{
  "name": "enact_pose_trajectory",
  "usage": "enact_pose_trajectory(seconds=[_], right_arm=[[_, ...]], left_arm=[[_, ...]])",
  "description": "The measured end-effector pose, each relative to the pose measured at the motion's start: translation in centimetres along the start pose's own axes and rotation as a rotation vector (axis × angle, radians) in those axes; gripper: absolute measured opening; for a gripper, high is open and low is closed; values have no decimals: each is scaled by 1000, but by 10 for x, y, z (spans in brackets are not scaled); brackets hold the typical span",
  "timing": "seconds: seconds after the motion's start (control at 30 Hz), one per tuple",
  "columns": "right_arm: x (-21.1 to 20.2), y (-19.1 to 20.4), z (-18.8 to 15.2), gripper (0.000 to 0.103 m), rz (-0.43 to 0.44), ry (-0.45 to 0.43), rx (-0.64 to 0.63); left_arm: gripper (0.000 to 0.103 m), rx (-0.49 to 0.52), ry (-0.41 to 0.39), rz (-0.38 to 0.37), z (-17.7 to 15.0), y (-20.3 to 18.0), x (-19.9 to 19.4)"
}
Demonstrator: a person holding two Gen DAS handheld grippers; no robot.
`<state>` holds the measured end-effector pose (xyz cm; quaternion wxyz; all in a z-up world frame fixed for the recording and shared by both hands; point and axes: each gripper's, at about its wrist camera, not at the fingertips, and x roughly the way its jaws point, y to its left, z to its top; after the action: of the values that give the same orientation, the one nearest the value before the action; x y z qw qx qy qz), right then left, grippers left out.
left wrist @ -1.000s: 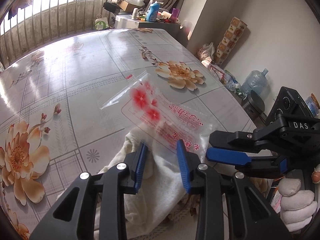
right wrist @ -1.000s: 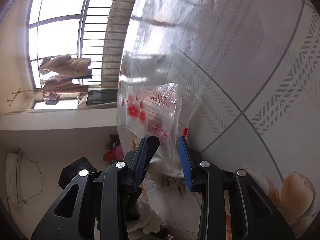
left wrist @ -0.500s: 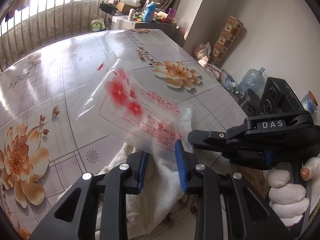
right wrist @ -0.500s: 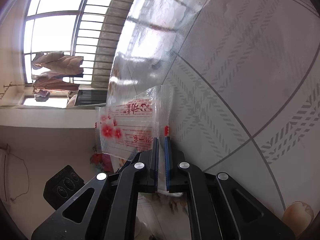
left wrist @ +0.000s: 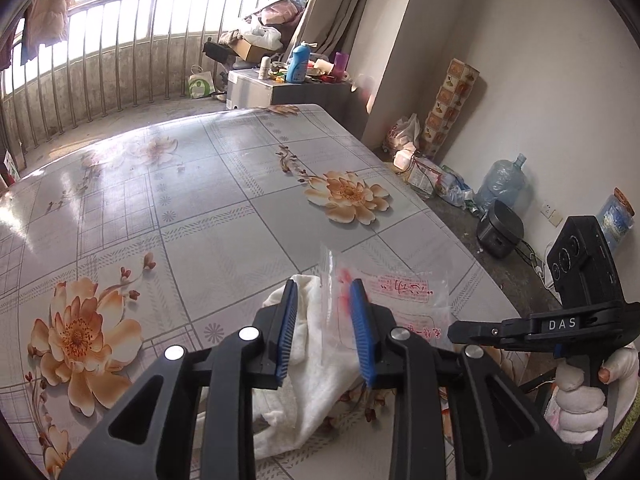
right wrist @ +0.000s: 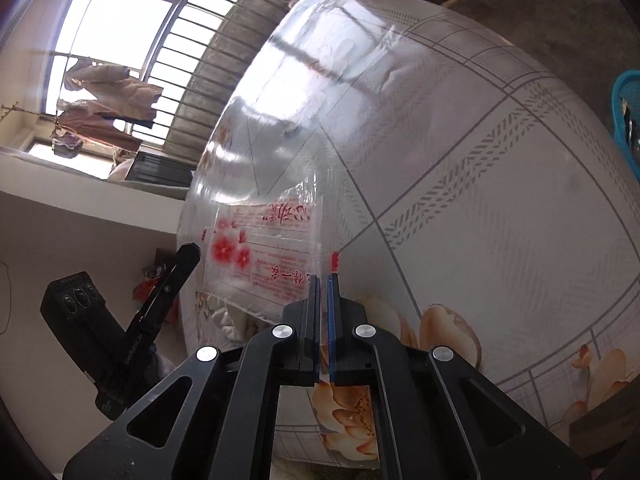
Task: Collect trash
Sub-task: 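Close the left gripper on the white cloth while the right gripper holds the bag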
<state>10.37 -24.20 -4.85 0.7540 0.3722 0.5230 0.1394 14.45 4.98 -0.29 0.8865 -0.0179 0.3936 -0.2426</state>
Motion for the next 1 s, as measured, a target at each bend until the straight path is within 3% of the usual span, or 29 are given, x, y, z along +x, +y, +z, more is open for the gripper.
enact_pose_trajectory(seconds=[0.17,0.27,0.5,0.67,1.0], right_arm=[[-10,0,-11,1,-19,-24,-36],[-13,3,-11,2,-12,-42,-59],[-13,1,-2,9,18,-58,-82],[-5,-3,0,22,53,-44,-52],[2,-6,5,39,21,-82,-35]], left_arm=[[25,75,46,-4,-7,-19,16],[24,146,92,57,-19,-27,35],[23,90,117,35,-26,-17,46],[23,93,116,37,-27,-17,46],[23,91,116,35,-27,-17,46]])
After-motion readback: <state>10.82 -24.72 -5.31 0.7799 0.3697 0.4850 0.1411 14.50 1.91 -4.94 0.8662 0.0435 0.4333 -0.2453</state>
